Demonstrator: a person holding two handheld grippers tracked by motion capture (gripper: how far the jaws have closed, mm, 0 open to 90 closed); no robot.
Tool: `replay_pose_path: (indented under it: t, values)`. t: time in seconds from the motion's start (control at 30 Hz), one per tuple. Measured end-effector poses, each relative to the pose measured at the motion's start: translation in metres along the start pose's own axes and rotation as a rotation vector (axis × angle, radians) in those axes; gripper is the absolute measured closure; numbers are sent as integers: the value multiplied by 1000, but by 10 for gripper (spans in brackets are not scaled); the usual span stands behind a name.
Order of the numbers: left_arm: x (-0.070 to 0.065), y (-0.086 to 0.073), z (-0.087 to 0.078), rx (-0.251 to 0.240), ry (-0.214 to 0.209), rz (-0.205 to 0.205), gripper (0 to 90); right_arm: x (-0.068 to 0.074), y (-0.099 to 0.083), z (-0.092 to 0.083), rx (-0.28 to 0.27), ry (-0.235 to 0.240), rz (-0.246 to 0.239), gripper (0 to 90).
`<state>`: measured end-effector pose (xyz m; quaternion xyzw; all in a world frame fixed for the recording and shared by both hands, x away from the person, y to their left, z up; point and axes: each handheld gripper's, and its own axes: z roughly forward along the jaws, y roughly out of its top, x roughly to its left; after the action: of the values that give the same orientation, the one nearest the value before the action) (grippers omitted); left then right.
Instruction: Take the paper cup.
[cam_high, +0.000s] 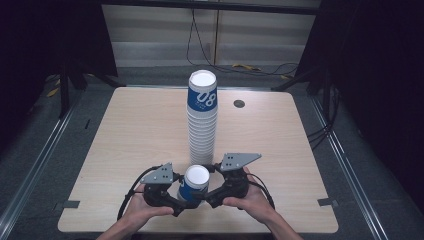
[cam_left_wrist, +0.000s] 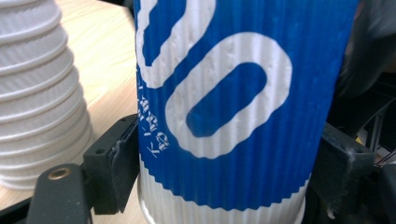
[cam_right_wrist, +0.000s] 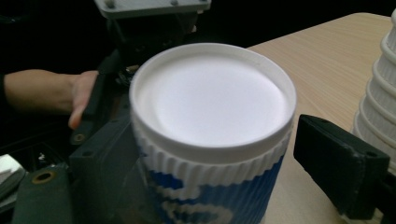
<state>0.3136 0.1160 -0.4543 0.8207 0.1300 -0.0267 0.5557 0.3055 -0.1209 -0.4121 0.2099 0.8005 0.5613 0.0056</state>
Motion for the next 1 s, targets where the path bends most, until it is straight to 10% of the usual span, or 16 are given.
replay_pose_path:
  t: [0.67, 1.0]
  values:
    - [9, -2, -7, 48, 20, -43, 220, -6, 4, -17, -5, -32, 1, 158]
    - [9, 1, -8, 119, 33, -42, 221, -11, 2, -24, 102, -75, -11, 152]
